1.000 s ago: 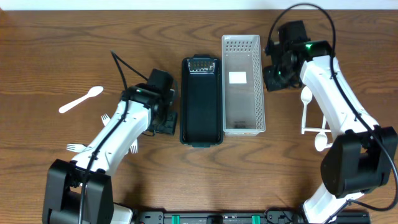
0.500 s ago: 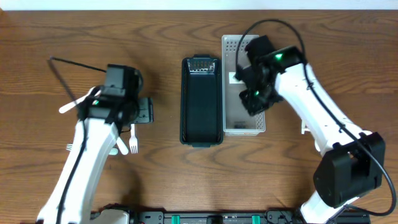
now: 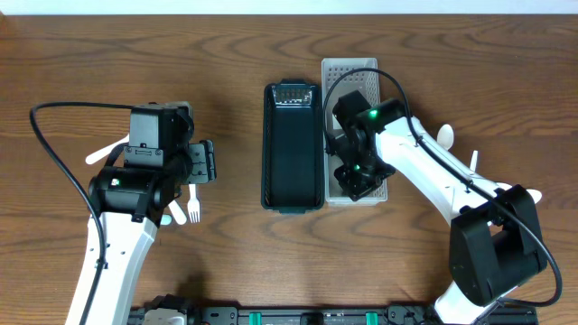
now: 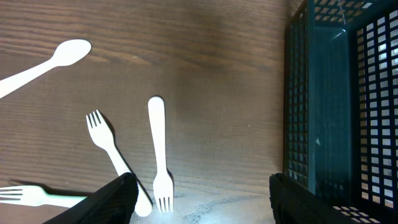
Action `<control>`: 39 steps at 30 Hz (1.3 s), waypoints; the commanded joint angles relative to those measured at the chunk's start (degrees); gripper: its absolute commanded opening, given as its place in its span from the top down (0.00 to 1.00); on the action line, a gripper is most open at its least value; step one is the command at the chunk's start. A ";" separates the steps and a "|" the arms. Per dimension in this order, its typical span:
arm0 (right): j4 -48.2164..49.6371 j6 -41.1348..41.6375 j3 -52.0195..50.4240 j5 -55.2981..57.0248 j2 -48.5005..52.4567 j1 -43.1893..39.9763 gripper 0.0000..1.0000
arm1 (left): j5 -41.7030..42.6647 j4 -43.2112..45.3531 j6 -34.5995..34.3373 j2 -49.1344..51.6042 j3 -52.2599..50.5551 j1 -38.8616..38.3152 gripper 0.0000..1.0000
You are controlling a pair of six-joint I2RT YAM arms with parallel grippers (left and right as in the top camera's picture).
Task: Pack container
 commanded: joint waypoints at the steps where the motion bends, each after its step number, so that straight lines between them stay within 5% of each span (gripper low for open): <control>1: -0.28 0.72 -0.33 -1.51 -0.46 0.33 0.99 | -0.70 -0.20 -0.22 -0.35 1.22 0.35 0.30; 8: 5.31 0.96 0.11 -0.02 -0.46 0.07 0.98 | -0.87 -0.20 1.16 -0.35 1.22 0.35 0.30; 14: 7.54 2.78 9.53 7.87 -0.46 -1.42 0.94 | -3.52 0.68 1.31 -0.35 1.22 0.35 0.11; 15: 7.21 2.91 12.07 8.46 -0.48 -1.70 0.92 | -3.52 0.70 1.31 -0.35 1.22 0.35 0.10; 18: 5.60 3.93 21.18 8.41 -0.48 -2.64 0.59 | -3.52 0.66 1.31 -0.35 1.22 0.35 0.07; 29: -3.72 9.44 40.61 10.43 -1.42 -8.20 0.43 | -3.50 3.45 1.29 -0.35 1.22 0.35 0.00; 33: -4.26 14.38 40.79 12.72 -2.89 -11.74 0.23 | -3.50 3.65 1.27 -0.35 1.22 0.35 0.01; 37: -4.39 17.38 40.79 12.70 -4.13 -14.95 0.20 | -3.50 3.67 1.27 -0.35 1.22 0.35 0.01; 39: -4.39 18.14 40.79 12.70 -4.72 -16.39 0.09 | -3.50 3.67 1.27 -0.35 1.22 0.35 0.01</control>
